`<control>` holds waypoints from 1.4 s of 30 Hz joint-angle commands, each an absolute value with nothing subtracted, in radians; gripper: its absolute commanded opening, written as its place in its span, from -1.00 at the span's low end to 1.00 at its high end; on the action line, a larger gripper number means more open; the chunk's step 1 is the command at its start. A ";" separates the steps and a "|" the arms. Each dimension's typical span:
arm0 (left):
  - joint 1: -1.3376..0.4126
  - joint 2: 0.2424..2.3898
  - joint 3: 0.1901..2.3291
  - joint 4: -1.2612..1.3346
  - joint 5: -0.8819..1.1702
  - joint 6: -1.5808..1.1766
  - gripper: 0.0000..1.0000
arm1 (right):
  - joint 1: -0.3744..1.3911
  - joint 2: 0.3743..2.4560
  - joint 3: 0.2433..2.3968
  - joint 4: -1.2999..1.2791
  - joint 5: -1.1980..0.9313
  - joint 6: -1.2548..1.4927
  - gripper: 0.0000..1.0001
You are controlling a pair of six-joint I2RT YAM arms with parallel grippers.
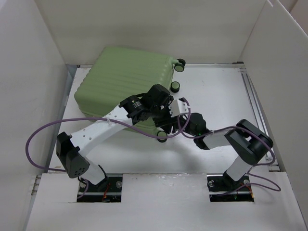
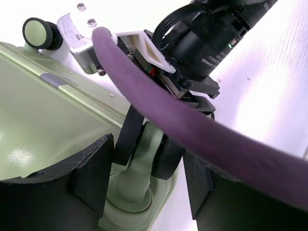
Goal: Pack the luggage
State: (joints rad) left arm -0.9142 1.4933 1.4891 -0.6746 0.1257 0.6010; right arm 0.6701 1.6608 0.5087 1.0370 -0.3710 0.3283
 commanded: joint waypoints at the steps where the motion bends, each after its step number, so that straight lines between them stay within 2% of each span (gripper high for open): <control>1: -0.904 1.419 1.523 -0.649 0.094 0.520 -1.00 | 0.715 1.594 0.499 1.074 -0.270 0.285 0.01; 13: -0.904 1.419 1.532 -0.649 0.084 0.520 -1.00 | 0.810 1.563 0.486 1.078 -0.111 0.282 -0.09; 21: -0.904 1.419 1.532 -0.649 0.084 0.520 -1.00 | 0.844 1.565 0.431 1.253 -0.115 0.282 0.19; 25: -0.904 1.419 1.532 -0.649 0.084 0.520 -1.00 | 0.844 1.601 0.443 1.316 -0.152 0.299 0.22; 28: -0.904 1.419 1.532 -0.649 0.084 0.520 -1.00 | 0.844 1.617 0.443 1.383 -0.161 0.310 0.06; 29: -0.904 1.419 1.532 -0.649 0.084 0.520 -1.00 | 0.844 1.641 0.454 1.394 -0.178 0.320 -0.12; 30: -0.904 1.419 1.532 -0.649 0.084 0.520 -1.00 | 0.844 1.641 0.454 1.394 -0.193 0.321 -0.12; 31: -0.904 1.419 1.532 -0.649 0.084 0.520 -1.00 | 0.844 1.641 0.478 1.385 -0.204 0.321 -0.25; 34: -0.904 1.419 1.532 -0.649 0.084 0.520 -1.00 | 0.844 1.667 0.479 1.405 -0.216 0.340 -0.32; 37: -0.904 1.419 1.532 -0.649 0.084 0.520 -1.00 | 0.844 1.677 0.479 1.424 -0.206 0.350 -0.51; 38: -0.904 1.419 1.532 -0.649 0.084 0.520 -1.00 | 0.844 1.677 0.479 1.424 -0.196 0.350 -0.65; 41: -0.904 1.419 1.532 -0.649 0.075 0.520 -1.00 | 0.844 1.677 0.479 1.359 -0.187 0.350 -0.85; 42: -0.904 1.419 1.532 -0.649 0.075 0.520 -1.00 | 0.844 1.677 0.479 1.347 -0.178 0.350 -1.00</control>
